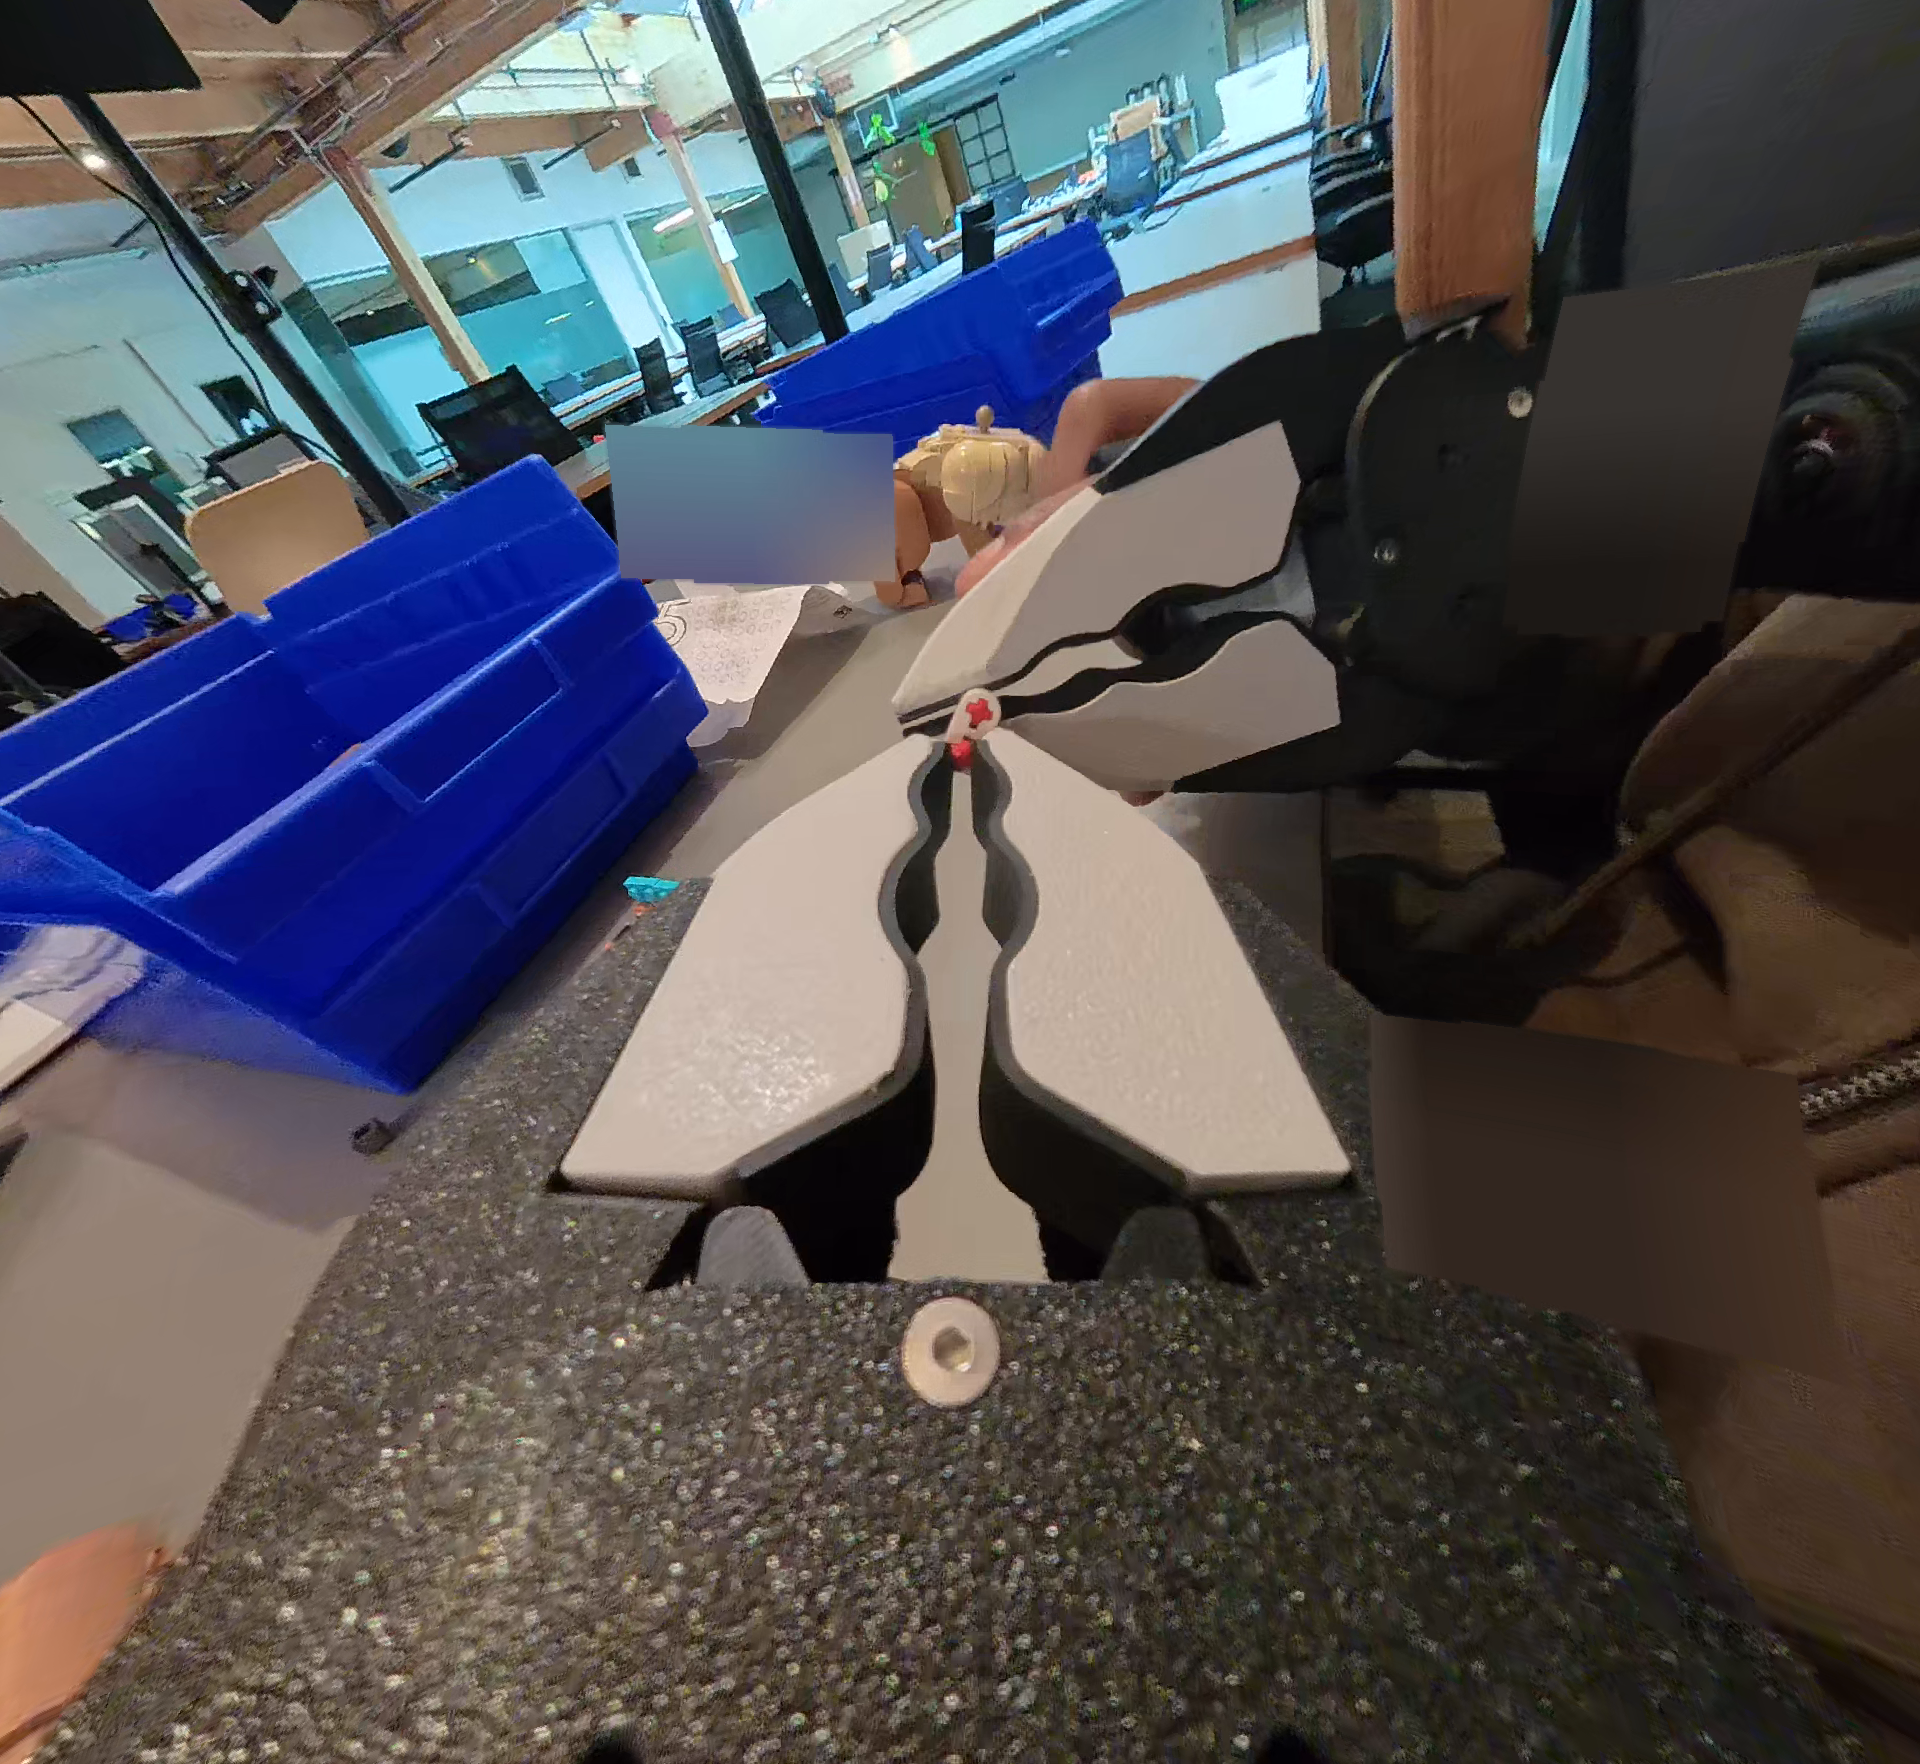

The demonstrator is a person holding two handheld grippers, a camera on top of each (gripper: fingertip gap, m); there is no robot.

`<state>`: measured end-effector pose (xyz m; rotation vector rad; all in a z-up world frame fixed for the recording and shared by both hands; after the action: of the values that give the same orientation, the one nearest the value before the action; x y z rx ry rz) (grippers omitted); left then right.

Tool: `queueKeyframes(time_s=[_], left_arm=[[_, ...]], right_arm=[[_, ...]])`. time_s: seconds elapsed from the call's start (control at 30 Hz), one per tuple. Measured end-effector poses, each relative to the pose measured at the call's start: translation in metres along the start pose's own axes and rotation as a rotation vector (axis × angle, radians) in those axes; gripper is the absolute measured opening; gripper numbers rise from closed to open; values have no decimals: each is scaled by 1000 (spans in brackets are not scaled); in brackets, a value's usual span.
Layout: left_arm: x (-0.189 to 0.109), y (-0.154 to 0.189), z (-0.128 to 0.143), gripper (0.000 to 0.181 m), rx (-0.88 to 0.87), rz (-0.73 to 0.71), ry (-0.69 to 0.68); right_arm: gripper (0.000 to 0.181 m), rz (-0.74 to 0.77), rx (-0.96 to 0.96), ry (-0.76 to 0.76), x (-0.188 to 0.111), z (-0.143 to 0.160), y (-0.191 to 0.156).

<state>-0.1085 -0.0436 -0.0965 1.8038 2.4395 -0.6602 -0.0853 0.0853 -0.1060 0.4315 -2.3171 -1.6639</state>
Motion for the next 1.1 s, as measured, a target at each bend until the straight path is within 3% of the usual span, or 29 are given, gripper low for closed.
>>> queueKeyframes(time_s=[0.33,0.63,0.7,0.73,0.77,0.83,0.93,1.1], left_arm=[[-4,-3,0,3,-64,99,33],[-5,-3,1,4,-83,99,26],[-49,-36,8,3,-278,43,230],[-65,-47,19,3,-314,-17,233],[-65,-47,25,3,-292,-60,159],[-51,-36,18,3,-208,-48,92],[-26,-26,10,4,-196,0,99],[-21,-24,9,4,-208,44,110]], right_arm=[[4,-14,3,27,-4,-2,0],[1,-76,42,51,-7,5,0],[1,-28,96,-124,-5,46,16],[1,-53,208,-115,-10,65,29],[1,-44,258,-88,-17,74,41],[0,-22,150,-126,-15,74,46],[0,-51,172,-63,-9,57,37],[0,-70,187,-18,-5,39,25]])
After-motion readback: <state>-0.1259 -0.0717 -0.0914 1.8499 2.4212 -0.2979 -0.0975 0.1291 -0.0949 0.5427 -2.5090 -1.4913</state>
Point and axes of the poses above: each gripper's, where its closed fingertips meet, x out along the fingers, z out of its underside, y = z × x across the jaws, the point moved 8 cm from there along -x, back along the fingers, and after that the axes turned 14 degrees about -y, right-handed, at the moved point
